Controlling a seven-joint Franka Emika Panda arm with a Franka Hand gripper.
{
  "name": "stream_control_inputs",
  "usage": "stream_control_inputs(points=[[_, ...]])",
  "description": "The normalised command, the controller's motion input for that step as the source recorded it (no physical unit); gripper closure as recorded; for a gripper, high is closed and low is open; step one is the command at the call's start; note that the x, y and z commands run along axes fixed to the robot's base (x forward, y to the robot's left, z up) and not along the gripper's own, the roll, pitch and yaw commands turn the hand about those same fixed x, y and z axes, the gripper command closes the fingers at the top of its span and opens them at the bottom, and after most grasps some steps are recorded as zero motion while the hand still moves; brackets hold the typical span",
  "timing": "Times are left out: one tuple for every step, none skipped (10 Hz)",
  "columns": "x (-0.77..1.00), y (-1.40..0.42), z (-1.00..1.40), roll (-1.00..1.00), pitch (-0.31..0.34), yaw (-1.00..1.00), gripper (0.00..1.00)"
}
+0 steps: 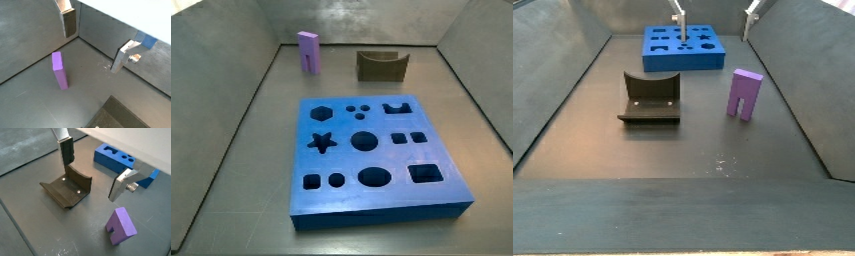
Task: Pick up the double-square object. Move to above the board. Insert the double-square object.
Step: Pick up the double-square object.
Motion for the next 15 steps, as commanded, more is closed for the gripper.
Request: stream_control_inputs(points=[[-0.02,-0.03,0.0,0.0,0.0,0.0,0.0],[-0.15,0.0,-0.09,0.0,-0.02,0.19,0.0],[-0.31,-0.23,0.0,0.15,-0.143,0.53,0.0],[-0.46,-0.36,-0.01,0.14,-0.257,0.75,0.0],[-0.41,-0.39,-0.09,0.12,-0.223,0.79,0.0],[-0.5,-0.32,-0.41,0.23,-0.226,0.75,0.0],[-0.57,-0.05,-0.86,0.29,-0.3,0.62,0.0],[-0.6,0.0,-0.89,0.29,-0.28,0.56,0.0],[-0.35,0.0,-0.81,0.42,-0.214,0.38,0.0],[-0.31,0.0,-0.87,0.46,-0.171,0.39,0.0],[-0.3,0.0,-0.85,0.47,-0.163,0.41,0.0],[-0.07,0.0,-0.66,0.53,-0.02,0.4,0.0],[0.1,0.0,-0.42,0.53,0.029,0.33,0.0],[0.09,0.0,-0.44,0.6,0.029,0.33,0.0],[0.02,0.0,-0.48,0.63,0.0,0.32,0.0]])
